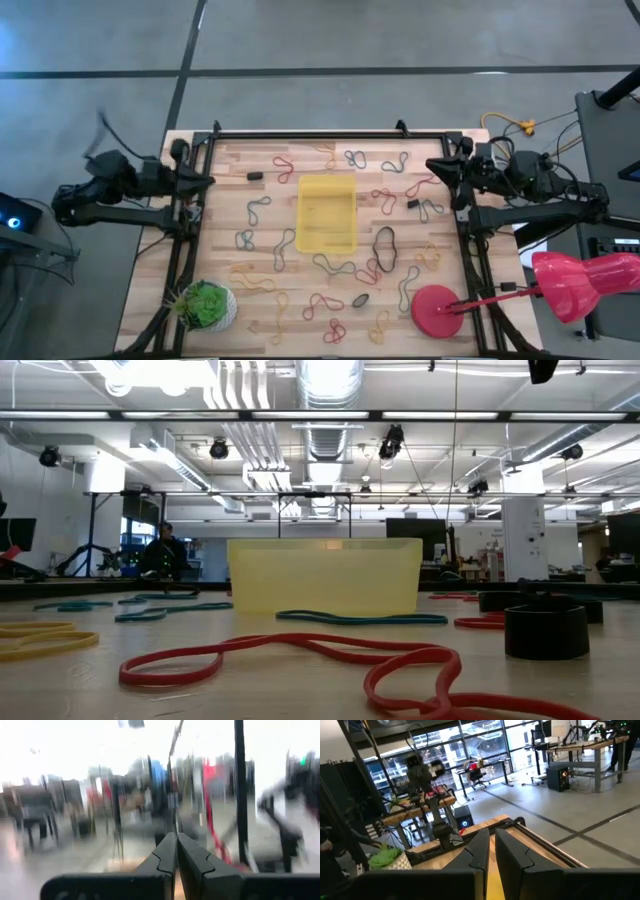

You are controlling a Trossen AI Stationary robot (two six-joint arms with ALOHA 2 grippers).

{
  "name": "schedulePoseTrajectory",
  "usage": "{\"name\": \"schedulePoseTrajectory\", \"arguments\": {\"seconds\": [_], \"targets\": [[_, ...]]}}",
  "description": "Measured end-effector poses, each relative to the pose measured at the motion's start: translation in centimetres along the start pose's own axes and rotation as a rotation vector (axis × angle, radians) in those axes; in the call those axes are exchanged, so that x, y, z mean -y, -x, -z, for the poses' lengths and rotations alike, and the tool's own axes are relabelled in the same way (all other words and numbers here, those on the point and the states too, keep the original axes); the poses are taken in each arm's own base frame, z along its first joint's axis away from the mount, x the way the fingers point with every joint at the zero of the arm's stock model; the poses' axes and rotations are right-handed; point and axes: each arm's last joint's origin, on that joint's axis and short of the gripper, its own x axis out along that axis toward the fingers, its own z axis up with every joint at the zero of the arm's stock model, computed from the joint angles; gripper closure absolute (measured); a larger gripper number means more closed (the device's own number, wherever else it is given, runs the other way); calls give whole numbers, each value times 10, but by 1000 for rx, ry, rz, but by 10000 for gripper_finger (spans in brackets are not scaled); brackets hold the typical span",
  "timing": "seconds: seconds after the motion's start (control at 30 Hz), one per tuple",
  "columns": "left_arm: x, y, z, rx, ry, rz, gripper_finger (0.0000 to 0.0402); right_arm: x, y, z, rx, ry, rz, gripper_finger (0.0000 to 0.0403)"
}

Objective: Pick and place rubber bands into bin
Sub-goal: Put the black rubber band into the yellow bin

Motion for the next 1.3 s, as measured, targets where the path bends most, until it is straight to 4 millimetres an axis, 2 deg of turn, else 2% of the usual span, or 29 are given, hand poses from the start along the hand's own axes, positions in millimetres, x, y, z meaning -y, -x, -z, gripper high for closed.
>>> {"name": "schedulePoseTrajectory", "arguments": {"seconds": [0.13,0.3,0.43,0.5,0.67,0.9,1.03,1.13,1.3], "targets": [[-3,-6,-27,284,62,-21,402,-2,-4,-3,34,-37,-10,380],[-6,2,-56,631,86,-37,402,-4,-8,-6,63,-90,-22,380],[-5,13,-69,813,351,149,402,-6,-10,-8,81,-122,-35,380],[-6,16,-71,836,416,145,402,-6,-11,-9,95,-145,-41,380],[-13,29,-73,894,362,-134,402,-6,-13,-10,116,-109,1,380],[-15,52,-78,951,279,-244,402,-1,-13,-12,184,-184,170,380],[-15,53,-76,921,228,-273,402,-1,-18,-11,197,-203,224,380],[-15,50,-76,906,184,-294,402,-5,-24,-10,169,-201,131,380],[-16,45,-77,858,5,-404,402,-14,-37,-16,215,-220,4,380]]}}
